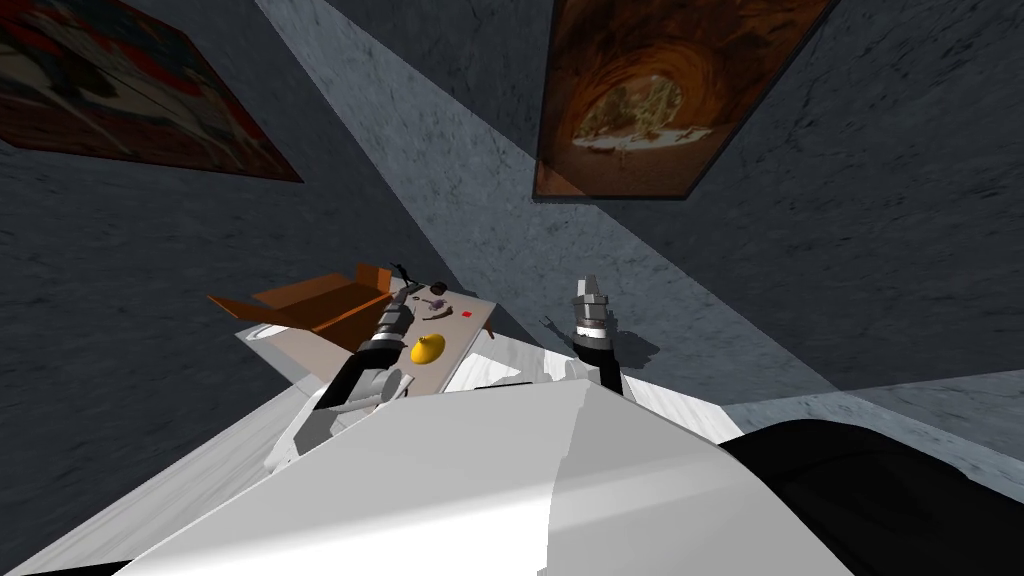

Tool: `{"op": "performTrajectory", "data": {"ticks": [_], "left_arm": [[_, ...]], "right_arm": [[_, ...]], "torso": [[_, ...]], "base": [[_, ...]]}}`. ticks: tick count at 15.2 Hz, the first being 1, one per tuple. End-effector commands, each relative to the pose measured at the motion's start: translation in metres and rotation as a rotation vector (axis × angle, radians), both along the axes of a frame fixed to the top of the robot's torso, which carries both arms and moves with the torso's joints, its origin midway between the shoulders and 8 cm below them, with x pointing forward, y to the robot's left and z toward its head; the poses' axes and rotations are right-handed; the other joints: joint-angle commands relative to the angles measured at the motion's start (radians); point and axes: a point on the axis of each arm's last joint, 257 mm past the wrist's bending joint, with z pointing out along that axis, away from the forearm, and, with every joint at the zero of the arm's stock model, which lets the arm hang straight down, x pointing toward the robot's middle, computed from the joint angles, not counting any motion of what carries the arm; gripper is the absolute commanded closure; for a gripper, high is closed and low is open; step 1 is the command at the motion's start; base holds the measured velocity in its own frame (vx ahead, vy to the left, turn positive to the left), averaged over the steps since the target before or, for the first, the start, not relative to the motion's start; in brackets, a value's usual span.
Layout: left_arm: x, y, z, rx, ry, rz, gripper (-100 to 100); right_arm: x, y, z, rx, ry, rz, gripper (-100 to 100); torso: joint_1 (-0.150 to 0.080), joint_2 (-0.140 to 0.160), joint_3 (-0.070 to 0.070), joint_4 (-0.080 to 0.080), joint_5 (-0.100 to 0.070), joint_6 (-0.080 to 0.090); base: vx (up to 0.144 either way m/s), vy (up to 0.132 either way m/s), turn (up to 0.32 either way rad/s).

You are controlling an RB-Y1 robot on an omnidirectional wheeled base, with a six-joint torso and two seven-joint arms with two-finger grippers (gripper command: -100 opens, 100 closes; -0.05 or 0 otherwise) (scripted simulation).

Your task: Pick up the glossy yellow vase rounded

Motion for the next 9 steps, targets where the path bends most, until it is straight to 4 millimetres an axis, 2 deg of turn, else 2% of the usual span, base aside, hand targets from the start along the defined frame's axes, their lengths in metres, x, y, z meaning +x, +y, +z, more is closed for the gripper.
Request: {"op": "performTrajectory", "data": {"ticks": [1, 2, 4, 5, 7, 8, 9], "left_arm": [[0.005, 0.004, -0.011, -0.004, 0.037, 0.009, -100], [0.009, 0.017, -0.025, -0.006, 0.083, 0.028, -100], [0.009, 0.018, -0.032, -0.010, 0.107, 0.032, -100], [0.011, 0.032, -0.045, -0.014, 0.151, 0.052, -100], [0.012, 0.033, -0.053, -0.019, 0.178, 0.057, -100], [0.013, 0.047, -0.065, -0.024, 0.219, 0.077, -100], [0.013, 0.048, -0.070, -0.027, 0.235, 0.080, -100]], "right_arm": [[0.000, 0.000, 0.000, 0.000, 0.000, 0.000, 0], [0.000, 0.000, 0.000, 0.000, 0.000, 0.000, 0], [0.000, 0.000, 0.000, 0.000, 0.000, 0.000, 0], [0.000, 0.000, 0.000, 0.000, 0.000, 0.000, 0], [0.000, 0.000, 0.000, 0.000, 0.000, 0.000, 0], [0.000, 0.000, 0.000, 0.000, 0.000, 0.000, 0], [0.000, 0.000, 0.000, 0.000, 0.000, 0.000, 0]], "torso": [[0.000, 0.000, 0.000, 0.000, 0.000, 0.000], [0.000, 0.000, 0.000, 0.000, 0.000, 0.000], [0.000, 0.000, 0.000, 0.000, 0.000, 0.000], [0.000, 0.000, 0.000, 0.000, 0.000, 0.000], [0.000, 0.000, 0.000, 0.000, 0.000, 0.000], [0.000, 0.000, 0.000, 0.000, 0.000, 0.000], [0.000, 0.000, 0.000, 0.000, 0.000, 0.000]], "base": [[0.019, -0.004, -0.006], [0.024, -0.008, -0.024], [0.022, -0.006, -0.018], [0.023, -0.004, -0.031], [0.023, -0.006, -0.016], [0.025, -0.009, -0.024], [0.027, -0.007, -0.024]]}}
